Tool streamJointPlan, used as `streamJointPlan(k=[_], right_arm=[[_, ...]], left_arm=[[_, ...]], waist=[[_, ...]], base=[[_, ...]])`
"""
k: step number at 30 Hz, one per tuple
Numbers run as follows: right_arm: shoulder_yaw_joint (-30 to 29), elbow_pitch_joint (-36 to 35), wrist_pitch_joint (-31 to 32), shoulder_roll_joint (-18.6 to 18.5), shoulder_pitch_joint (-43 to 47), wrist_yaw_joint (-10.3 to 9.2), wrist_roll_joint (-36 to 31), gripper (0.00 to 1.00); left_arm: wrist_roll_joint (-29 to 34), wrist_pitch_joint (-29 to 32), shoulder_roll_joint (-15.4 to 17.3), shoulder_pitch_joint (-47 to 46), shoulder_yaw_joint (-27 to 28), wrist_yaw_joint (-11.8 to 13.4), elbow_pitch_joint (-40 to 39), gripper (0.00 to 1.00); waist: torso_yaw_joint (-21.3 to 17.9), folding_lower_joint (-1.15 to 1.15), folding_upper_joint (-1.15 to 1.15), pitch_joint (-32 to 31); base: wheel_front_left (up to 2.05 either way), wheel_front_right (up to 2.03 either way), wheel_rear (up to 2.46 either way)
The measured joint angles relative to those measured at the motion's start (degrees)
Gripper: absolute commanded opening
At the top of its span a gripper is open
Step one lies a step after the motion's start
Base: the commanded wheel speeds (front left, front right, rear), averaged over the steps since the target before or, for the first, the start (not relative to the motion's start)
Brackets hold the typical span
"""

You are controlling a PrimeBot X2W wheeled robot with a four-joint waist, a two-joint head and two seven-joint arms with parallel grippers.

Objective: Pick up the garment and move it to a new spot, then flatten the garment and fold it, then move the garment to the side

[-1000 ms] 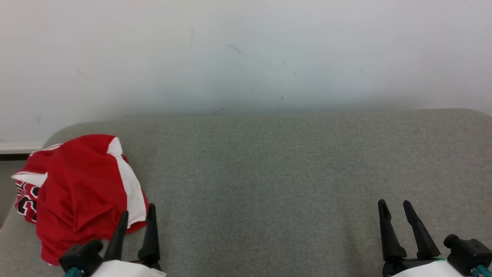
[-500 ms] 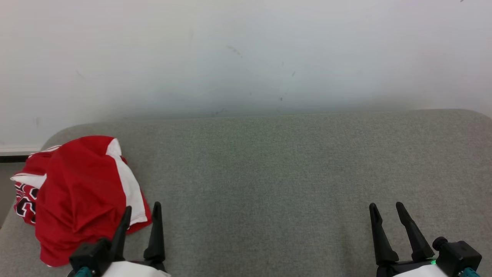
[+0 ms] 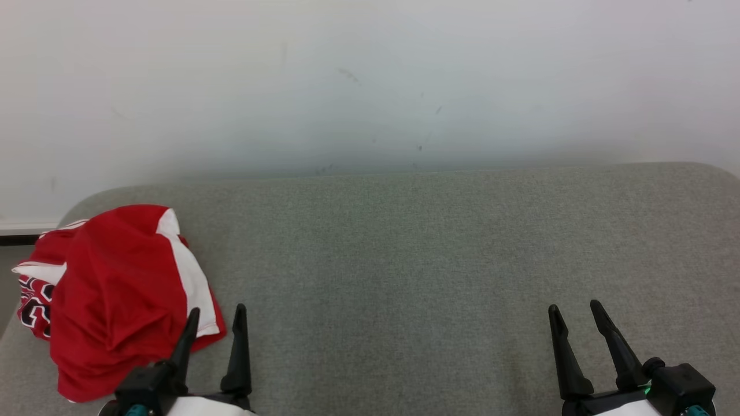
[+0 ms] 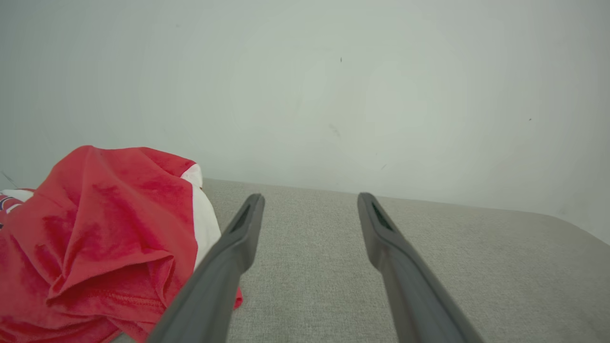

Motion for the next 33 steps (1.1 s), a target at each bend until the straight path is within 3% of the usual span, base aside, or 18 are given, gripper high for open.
streamJointPlan(k=[16, 33], right_arm=[[0.42, -0.53, -1.54, -0.04, 0.02, 0.00, -3.23, 1.00], [0.44, -0.58, -1.63, -0.04, 0.03, 0.00, -3.11, 1.00]], left_arm=[[3.70, -1.77, 0.10, 0.04, -0.56, 0.07, 0.44, 1.00], [3.70, -1.80, 0.11, 0.05, -0.59, 0.22, 0.69, 1.00]], waist=[[-0.27, 0.00, 0.00, -0.27], [-0.24, 0.00, 0.00, -0.19]], base=[[0.00, 0.00, 0.00], [0.00, 0.00, 0.00]])
